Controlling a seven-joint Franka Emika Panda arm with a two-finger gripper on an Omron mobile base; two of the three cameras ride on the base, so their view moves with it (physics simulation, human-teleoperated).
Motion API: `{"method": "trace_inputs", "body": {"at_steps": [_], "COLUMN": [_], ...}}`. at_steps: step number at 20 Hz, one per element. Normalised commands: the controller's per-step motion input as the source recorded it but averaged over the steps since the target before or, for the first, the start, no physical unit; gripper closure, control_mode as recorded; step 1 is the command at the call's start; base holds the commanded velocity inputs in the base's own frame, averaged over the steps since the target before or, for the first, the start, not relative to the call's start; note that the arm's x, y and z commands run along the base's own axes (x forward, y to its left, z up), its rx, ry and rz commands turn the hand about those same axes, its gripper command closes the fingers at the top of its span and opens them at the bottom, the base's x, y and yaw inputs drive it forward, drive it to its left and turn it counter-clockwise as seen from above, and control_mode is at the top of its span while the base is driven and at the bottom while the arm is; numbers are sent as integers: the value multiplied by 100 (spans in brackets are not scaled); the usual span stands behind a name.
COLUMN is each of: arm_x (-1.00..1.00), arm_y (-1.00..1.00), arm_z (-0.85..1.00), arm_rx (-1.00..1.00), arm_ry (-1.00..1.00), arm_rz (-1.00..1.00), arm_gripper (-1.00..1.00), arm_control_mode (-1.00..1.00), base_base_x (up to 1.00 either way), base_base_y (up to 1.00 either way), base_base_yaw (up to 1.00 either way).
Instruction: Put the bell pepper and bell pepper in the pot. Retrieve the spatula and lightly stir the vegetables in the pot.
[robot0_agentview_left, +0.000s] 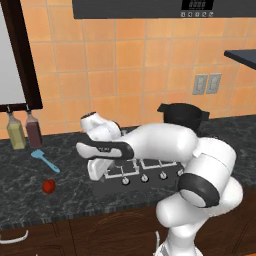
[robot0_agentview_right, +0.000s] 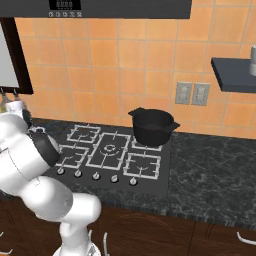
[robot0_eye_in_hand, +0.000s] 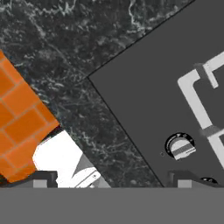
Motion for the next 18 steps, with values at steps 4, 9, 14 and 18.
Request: {"method": "trace_inputs", "body": {"at_steps": [4,9,14,18], "arm_x": [4,3,0,0], "arm_y": [14,73,76,71], "arm_z": [-1,-14,-2,0], "arm_rx": [0,0,0,0], "arm_ry": [14,-12,-19,-18], "arm_rz": [5,-12,-38,-49], "arm_gripper": [-100,-100,-100,-100], "arm_control_mode": [-100,-100,-100,-100], "base_base_x": [0,0,0,0], "base_base_y": [0,0,0,0], "base_base_yaw": [0,0,0,0]}}
